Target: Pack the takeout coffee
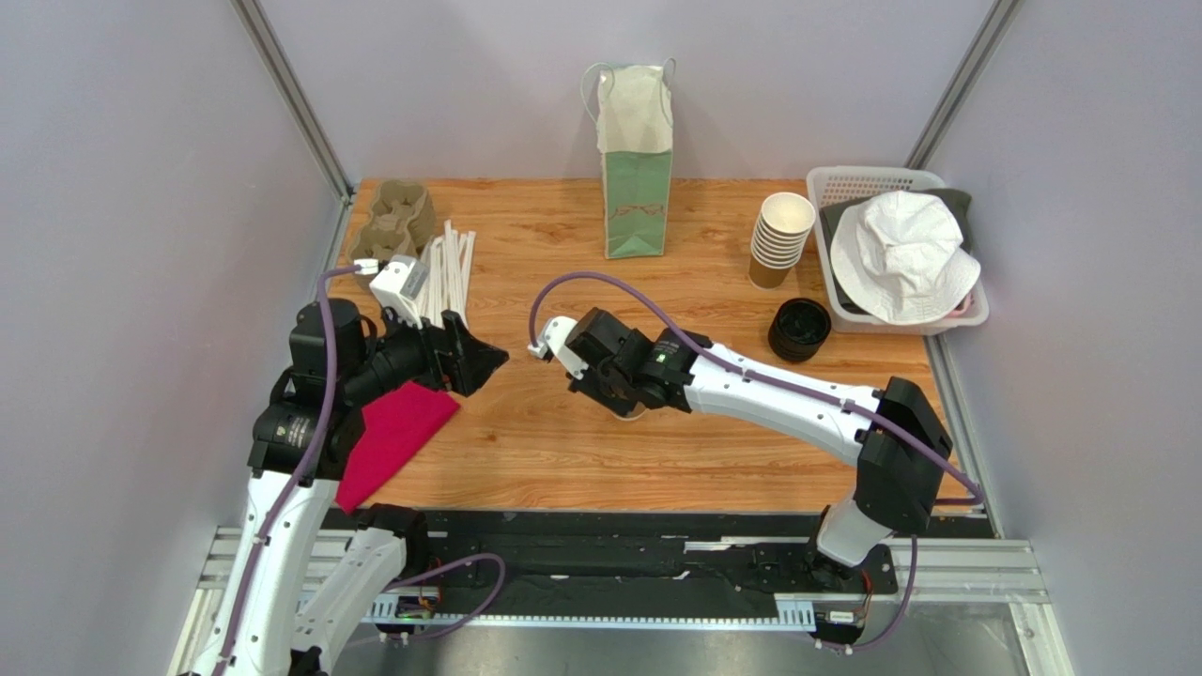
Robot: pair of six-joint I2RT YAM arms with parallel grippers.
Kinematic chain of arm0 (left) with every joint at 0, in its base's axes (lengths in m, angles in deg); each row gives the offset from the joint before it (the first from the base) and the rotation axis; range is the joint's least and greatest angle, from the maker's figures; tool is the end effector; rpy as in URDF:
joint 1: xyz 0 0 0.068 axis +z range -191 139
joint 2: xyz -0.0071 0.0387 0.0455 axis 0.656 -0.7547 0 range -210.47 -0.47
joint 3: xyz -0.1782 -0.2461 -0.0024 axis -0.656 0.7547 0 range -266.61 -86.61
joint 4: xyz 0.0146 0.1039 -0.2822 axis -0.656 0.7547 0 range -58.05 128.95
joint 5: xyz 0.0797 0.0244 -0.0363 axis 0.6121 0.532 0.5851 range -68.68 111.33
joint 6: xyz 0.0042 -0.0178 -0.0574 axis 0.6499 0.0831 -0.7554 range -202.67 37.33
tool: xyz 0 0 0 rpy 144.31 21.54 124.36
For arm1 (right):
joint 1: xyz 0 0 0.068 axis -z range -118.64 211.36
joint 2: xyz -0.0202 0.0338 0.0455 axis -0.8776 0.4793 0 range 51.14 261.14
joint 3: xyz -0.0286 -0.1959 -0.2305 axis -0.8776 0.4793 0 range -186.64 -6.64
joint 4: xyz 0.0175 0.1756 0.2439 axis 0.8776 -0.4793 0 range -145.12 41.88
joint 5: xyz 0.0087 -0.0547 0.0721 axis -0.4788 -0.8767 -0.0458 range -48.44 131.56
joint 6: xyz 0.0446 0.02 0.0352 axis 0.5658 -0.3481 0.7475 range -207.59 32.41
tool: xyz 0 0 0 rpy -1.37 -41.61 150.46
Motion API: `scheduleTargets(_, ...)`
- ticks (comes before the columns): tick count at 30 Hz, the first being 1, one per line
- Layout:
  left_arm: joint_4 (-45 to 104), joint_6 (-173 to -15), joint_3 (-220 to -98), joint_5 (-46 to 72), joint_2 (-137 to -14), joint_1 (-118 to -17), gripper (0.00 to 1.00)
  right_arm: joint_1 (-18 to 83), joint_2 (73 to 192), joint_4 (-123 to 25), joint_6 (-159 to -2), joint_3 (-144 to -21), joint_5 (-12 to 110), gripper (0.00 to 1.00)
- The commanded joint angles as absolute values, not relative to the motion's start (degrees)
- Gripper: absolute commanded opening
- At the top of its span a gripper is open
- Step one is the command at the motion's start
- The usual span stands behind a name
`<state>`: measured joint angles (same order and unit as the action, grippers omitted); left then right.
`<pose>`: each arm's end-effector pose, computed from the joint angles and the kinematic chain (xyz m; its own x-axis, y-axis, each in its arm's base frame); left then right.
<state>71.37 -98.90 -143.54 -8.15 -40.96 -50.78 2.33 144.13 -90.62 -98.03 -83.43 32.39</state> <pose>0.1511 -0.0483 0.4004 -0.5355 -0.1546 -0.8302 0.4631 0.7683 -0.4418 0.2061 0.3299 0.2858 -0.2867 -0.8254 -0.4863 -0.8703 0.4366 -0.2281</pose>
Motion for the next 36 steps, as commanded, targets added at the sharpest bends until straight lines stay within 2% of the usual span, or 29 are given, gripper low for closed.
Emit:
scheduleTargets(1,66.41,-103.67,-142.07,-8.74,-40.37,-50.31,0.98,0.63,144.66,-85.12,-96.29,-81.79,30.22,0.0)
scheduleTargets(27,65.52,-104.47,-138.46,-7.59,-39.67,-50.31,0.99,-1.22,145.8,-84.51,-95.76,-80.03,31.45,0.0)
scheduleTargets(34,65.26,-104.47,-138.29,-7.77,-39.76,-50.31,0.99,-1.22,145.8,-84.77,-95.59,-79.76,32.24,0.09)
scheduleTargets(36,65.43,-104.29,-138.29,-7.77,-39.67,-50.23,0.99,-1.22,145.71,-85.21,-95.5,-79.68,32.42,0.18)
